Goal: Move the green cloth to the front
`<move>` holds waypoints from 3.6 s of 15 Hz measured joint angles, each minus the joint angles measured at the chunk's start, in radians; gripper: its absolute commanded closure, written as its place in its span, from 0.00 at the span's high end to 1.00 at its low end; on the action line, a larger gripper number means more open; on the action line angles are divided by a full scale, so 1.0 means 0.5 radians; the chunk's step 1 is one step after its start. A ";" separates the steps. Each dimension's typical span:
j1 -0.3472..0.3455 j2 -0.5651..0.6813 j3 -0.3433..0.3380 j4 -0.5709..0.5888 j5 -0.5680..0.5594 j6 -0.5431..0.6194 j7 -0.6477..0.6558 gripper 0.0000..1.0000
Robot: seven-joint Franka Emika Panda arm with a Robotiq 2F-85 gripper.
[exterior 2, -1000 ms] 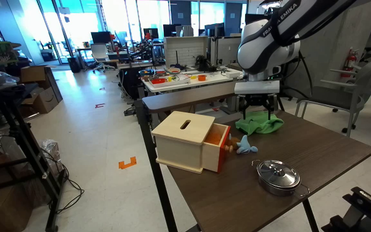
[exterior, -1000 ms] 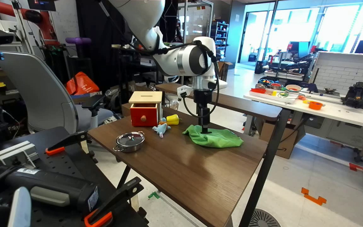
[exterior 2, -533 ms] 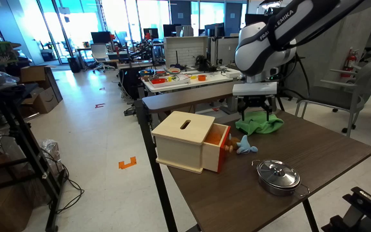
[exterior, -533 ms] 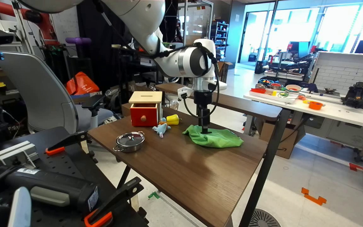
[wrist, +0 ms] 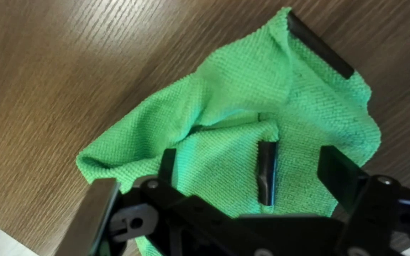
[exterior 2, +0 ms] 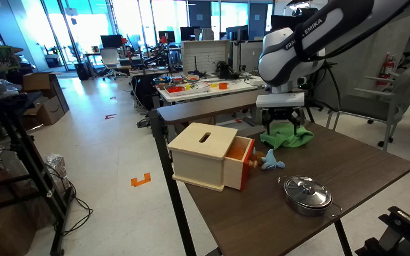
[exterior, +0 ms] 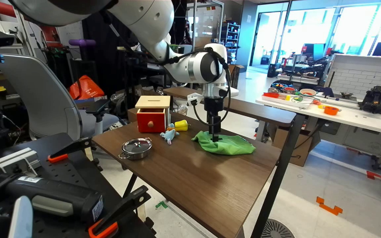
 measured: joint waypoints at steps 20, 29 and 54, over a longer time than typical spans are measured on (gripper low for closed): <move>-0.016 0.098 0.000 0.154 -0.003 -0.067 0.009 0.01; 0.016 -0.032 -0.001 0.179 -0.003 -0.072 0.007 0.01; -0.061 -0.929 -0.113 -1.915 -0.015 0.796 -0.298 0.31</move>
